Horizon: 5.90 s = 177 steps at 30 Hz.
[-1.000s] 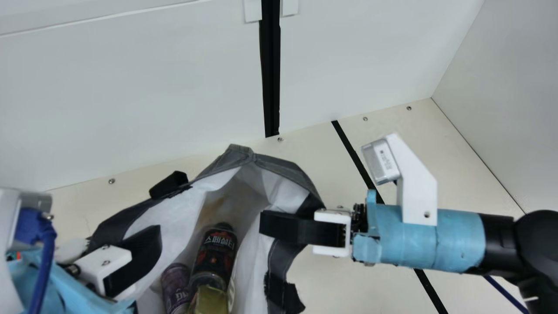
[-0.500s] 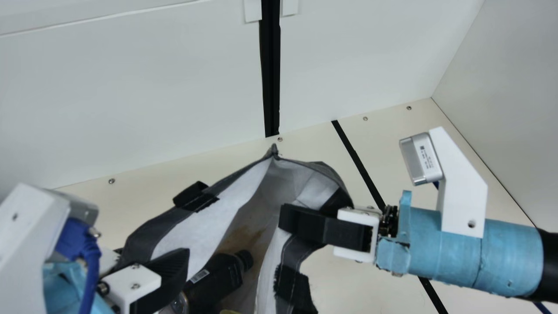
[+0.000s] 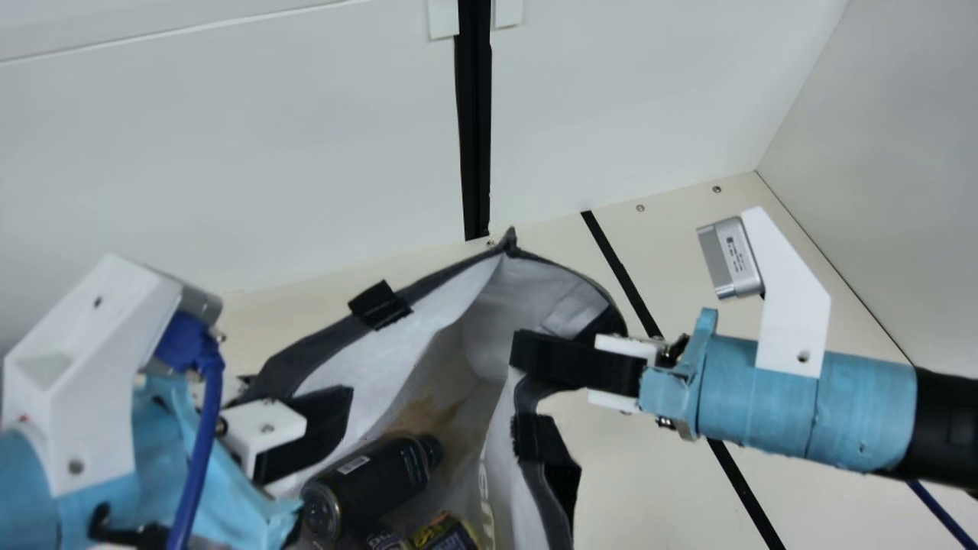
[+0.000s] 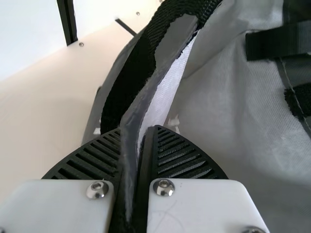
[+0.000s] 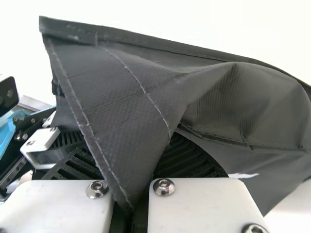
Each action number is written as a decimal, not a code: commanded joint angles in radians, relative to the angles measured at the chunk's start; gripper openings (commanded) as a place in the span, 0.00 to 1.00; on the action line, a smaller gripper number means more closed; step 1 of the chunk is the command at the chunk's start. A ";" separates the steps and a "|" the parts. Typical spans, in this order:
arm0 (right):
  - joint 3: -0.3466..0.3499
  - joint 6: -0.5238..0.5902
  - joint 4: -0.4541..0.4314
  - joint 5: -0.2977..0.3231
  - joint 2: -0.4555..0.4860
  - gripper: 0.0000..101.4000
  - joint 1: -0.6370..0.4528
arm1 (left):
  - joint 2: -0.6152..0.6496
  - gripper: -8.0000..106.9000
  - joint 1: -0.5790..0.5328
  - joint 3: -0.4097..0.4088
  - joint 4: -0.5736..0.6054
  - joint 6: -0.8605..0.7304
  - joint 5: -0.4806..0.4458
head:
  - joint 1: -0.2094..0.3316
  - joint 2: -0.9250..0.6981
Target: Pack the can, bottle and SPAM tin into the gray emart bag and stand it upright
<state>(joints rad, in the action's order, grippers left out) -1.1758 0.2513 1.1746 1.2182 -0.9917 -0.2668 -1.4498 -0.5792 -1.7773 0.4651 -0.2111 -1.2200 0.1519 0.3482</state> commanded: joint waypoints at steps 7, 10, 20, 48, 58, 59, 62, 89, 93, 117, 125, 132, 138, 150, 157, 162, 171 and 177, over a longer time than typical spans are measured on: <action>-0.004 0.172 0.150 0.002 -0.126 0.00 -0.015 | -0.149 0.00 0.087 -0.138 0.058 -0.122 0.000 | 0.023 0.001; -0.009 0.225 0.185 0.002 -0.185 0.00 -0.015 | -0.216 0.00 0.107 -0.201 0.058 -0.149 0.000 | 0.023 0.001; -0.055 0.364 0.211 -0.002 -0.380 0.00 0.000 | -0.419 0.00 0.141 -0.396 0.048 -0.180 0.000 | 0.023 0.001; -0.141 0.590 0.149 -0.129 -0.724 0.00 0.124 | -0.744 0.00 0.152 -0.694 0.022 -0.102 0.064 | 0.023 0.001; -0.150 0.608 0.132 -0.072 -0.698 0.00 0.093 | -0.712 0.00 0.136 -0.655 0.007 -0.077 0.086 | 0.023 0.001; -0.152 0.611 0.126 -0.067 -0.693 0.00 0.090 | -0.705 0.00 0.135 -0.646 0.005 -0.074 0.089 | 0.023 0.001; -0.157 0.616 0.103 -0.053 -0.676 0.00 0.082 | -0.680 0.00 0.130 -0.614 0.001 -0.067 0.097 | 0.023 0.001; -0.104 0.569 -0.095 -0.010 -0.412 0.00 0.019 | -0.323 0.00 0.118 -0.147 0.017 -0.058 0.245 | 0.023 0.001; -0.096 0.553 -0.120 -0.011 -0.378 0.00 0.008 | -0.280 0.00 0.113 -0.086 0.029 -0.062 0.270 | 0.023 0.001; -0.084 0.526 -0.146 -0.008 -0.333 0.00 -0.007 | -0.228 0.12 0.106 -0.008 0.049 -0.073 0.299 | 0.023 0.001; -0.084 0.526 -0.149 -0.009 -0.333 0.00 -0.007 | -0.228 0.35 0.106 -0.008 0.047 -0.073 0.299 | 0.023 0.001; -0.084 0.526 -0.151 -0.010 -0.333 0.00 -0.007 | -0.198 0.55 0.101 0.028 0.045 -0.072 0.307 | 0.023 0.001; -0.084 0.526 -0.151 -0.010 -0.333 0.00 -0.007 | -0.172 0.73 0.095 0.040 0.044 -0.079 0.316 | 0.023 0.001; -0.084 0.526 -0.151 -0.011 -0.333 0.00 -0.007 | -0.081 0.85 0.103 0.063 0.056 -0.085 0.341 | 0.023 0.001; -0.084 0.526 -0.151 -0.012 -0.333 0.00 -0.007 | -0.006 0.85 0.125 0.097 0.038 -0.074 0.355 | 0.023 0.001; -0.084 0.526 -0.150 -0.012 -0.333 0.00 -0.007 | 0.055 0.85 0.153 0.127 0.019 -0.059 0.359 | 0.023 0.001; -0.084 0.526 -0.150 -0.012 -0.333 0.00 -0.007 | 0.173 0.85 0.217 0.199 -0.013 -0.021 0.362 | 0.023 0.001; -0.084 0.526 -0.150 -0.012 -0.333 0.00 -0.007 | 0.255 0.85 0.265 0.256 -0.050 0.013 0.344 | 0.023 0.001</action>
<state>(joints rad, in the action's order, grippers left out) -1.2595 0.7771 1.0248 1.2058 -1.3252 -0.2736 -1.2109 -0.3204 -1.5294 0.4250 -0.2031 -0.8733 0.1519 0.3467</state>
